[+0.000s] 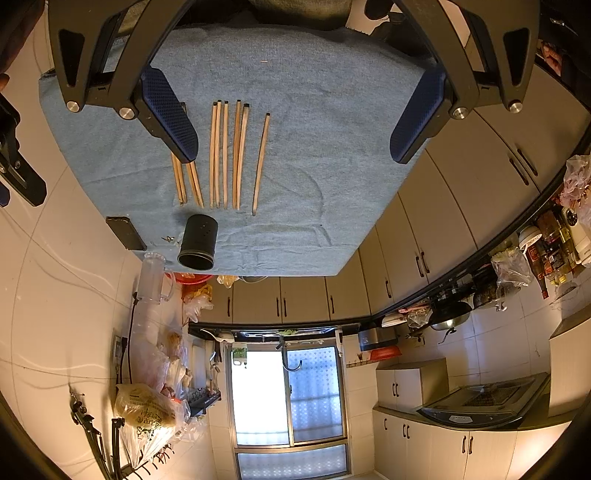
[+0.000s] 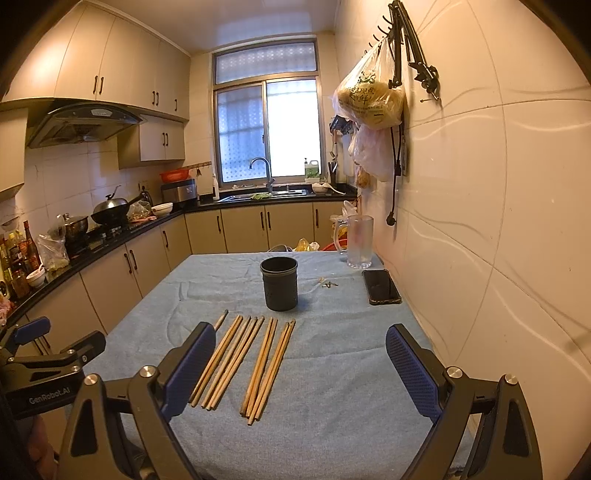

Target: Organize utensils

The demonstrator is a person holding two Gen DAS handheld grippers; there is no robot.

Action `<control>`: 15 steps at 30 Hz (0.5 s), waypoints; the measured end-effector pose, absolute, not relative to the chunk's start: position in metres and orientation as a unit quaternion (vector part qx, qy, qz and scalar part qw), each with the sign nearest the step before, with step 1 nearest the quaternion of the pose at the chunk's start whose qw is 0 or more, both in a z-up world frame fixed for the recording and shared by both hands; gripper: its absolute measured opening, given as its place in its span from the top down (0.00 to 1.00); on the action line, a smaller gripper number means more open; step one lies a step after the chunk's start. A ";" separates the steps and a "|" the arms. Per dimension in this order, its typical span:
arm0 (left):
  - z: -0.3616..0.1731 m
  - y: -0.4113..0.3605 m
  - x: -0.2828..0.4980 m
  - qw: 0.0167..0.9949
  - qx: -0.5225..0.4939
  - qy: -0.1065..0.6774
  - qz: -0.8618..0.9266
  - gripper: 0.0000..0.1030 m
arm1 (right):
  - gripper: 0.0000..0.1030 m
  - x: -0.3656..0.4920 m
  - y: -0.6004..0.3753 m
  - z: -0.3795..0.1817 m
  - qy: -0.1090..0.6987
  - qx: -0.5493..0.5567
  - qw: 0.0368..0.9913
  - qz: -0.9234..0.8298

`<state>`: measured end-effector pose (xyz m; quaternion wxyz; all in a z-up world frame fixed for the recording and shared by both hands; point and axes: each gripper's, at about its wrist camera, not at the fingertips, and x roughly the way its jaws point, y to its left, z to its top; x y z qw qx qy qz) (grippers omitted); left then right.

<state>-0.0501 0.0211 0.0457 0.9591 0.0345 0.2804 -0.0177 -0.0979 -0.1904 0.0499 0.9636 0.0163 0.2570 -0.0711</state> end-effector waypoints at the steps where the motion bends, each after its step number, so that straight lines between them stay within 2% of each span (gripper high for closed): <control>1: 0.046 0.021 -0.050 0.959 0.034 0.280 -0.017 0.00 | 0.08 -0.098 -0.191 0.050 0.257 0.017 0.964 -0.071; 15: 0.043 0.022 -0.036 0.957 0.034 0.289 -0.013 0.00 | 0.09 -0.086 -0.188 0.047 0.262 0.014 0.963 -0.059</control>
